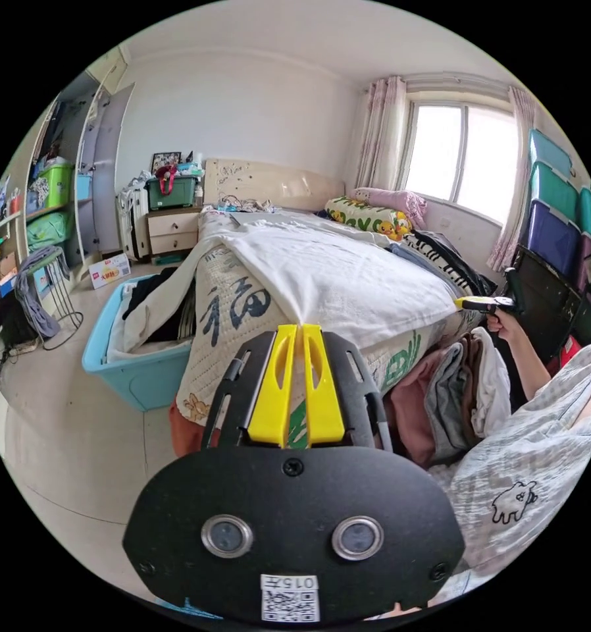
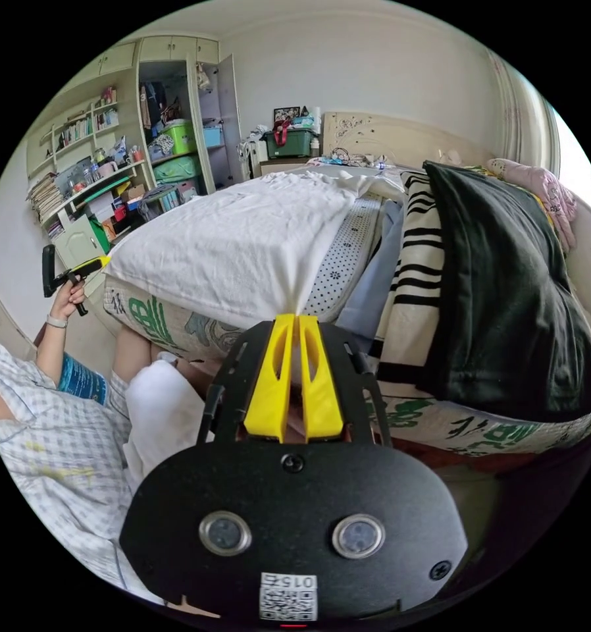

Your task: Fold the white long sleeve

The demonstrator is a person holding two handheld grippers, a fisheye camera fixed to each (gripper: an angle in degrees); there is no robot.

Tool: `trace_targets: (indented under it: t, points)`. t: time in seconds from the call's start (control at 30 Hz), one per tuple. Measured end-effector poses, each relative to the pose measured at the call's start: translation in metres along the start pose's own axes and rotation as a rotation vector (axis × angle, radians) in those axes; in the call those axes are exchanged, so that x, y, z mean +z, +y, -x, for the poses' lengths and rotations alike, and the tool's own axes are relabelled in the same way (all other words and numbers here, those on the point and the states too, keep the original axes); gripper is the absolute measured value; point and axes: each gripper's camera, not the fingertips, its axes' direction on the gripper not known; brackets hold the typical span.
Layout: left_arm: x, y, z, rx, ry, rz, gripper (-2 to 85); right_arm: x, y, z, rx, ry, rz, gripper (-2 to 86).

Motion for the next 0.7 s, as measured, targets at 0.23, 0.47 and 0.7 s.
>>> trace_targets:
  t: [0.23, 0.47, 0.7]
  points:
    - [-0.076, -0.019, 0.024, -0.011, 0.013, -0.048, 5.8, -0.026, 0.004, 0.005, 0.068, 0.000, -0.047, 6.9]
    - [-0.155, -0.075, 0.021, 0.034, -0.112, -0.234, 7.3, -0.067, -0.002, 0.040, 0.022, 0.256, -0.297, 7.7]
    - [-0.125, -0.212, -0.012, 0.158, -0.090, -0.365, 7.8, -0.056, -0.062, 0.106, -0.175, 0.420, -0.556, 3.8]
